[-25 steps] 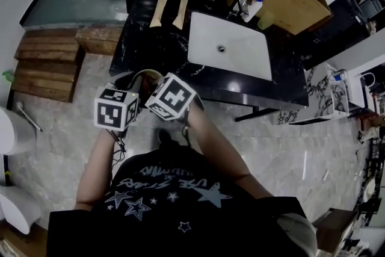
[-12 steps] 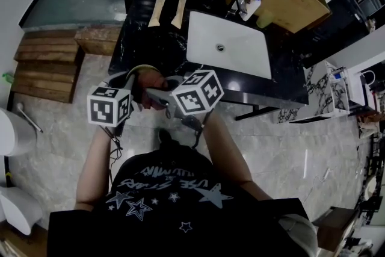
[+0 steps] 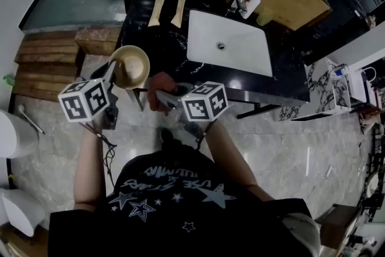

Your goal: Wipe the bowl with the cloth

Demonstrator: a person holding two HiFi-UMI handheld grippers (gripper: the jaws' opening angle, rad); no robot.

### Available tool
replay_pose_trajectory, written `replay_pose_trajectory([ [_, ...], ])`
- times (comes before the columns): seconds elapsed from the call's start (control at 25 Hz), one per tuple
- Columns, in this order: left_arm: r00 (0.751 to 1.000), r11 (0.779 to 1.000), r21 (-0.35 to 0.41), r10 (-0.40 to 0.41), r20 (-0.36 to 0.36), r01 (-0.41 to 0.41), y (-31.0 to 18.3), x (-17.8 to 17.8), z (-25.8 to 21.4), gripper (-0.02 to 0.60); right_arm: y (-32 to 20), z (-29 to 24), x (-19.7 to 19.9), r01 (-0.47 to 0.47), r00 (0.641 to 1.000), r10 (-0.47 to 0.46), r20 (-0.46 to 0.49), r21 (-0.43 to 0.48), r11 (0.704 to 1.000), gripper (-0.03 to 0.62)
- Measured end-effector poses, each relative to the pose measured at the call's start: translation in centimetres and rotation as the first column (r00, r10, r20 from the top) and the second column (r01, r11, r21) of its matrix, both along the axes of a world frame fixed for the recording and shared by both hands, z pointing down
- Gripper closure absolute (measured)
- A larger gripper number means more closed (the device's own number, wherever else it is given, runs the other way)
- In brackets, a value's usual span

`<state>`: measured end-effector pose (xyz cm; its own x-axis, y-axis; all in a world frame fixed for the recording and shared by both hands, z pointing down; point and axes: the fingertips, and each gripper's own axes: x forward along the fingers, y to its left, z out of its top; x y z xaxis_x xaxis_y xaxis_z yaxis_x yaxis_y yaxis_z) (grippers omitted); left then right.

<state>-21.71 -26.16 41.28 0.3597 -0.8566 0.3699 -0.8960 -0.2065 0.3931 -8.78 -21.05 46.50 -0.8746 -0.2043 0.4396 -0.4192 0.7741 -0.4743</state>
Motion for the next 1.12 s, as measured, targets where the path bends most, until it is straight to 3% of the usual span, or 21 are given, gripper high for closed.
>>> replay_pose_trajectory([
  [0.08,0.996,0.999,0.035,0.030,-0.090,-0.027,-0.2,1.5,-1.9,0.563,0.7,0.1,-2.1,0.033,0.998,-0.033,0.052,-0.006,0.999,0.548],
  [0.2,0.970,0.996,0.058,0.085,-0.229,-0.074,0.0,4.3,-3.4,0.563,1.2,-0.8,-5.0,0.066,0.987,-0.064,0.145,-0.006,0.998,0.548],
  [0.28,0.961,0.994,0.060,0.106,-0.255,-0.093,0.4,5.5,-3.3,0.563,1.4,-1.7,-6.1,0.077,0.977,-0.074,0.200,-0.007,0.997,0.548],
  [0.48,0.981,0.996,0.047,0.077,-0.177,-0.069,0.4,4.9,-1.7,0.563,1.9,-2.8,-6.4,0.102,0.957,-0.083,0.277,-0.052,0.993,0.548],
  [0.6,0.996,0.999,0.050,0.025,-0.084,-0.021,0.1,2.9,-0.9,0.563,2.6,-2.9,-5.7,0.113,0.955,-0.090,0.283,-0.066,0.991,0.548],
  [0.8,0.999,0.999,0.051,-0.009,0.034,0.007,0.1,-0.1,0.3,0.563,2.2,-4.3,-3.6,0.078,0.963,-0.081,0.259,0.020,0.997,0.548],
  [0.96,0.993,0.995,0.057,0.076,0.087,-0.081,0.7,-0.2,0.4,0.563,0.3,-5.2,-2.0,0.044,0.976,-0.076,0.202,0.159,0.986,0.548],
  [1.12,0.972,0.972,0.048,0.227,0.058,-0.229,2.0,0.4,0.2,0.563,-1.4,-6.5,-1.5,0.056,0.973,-0.109,0.201,0.256,0.965,0.548],
])
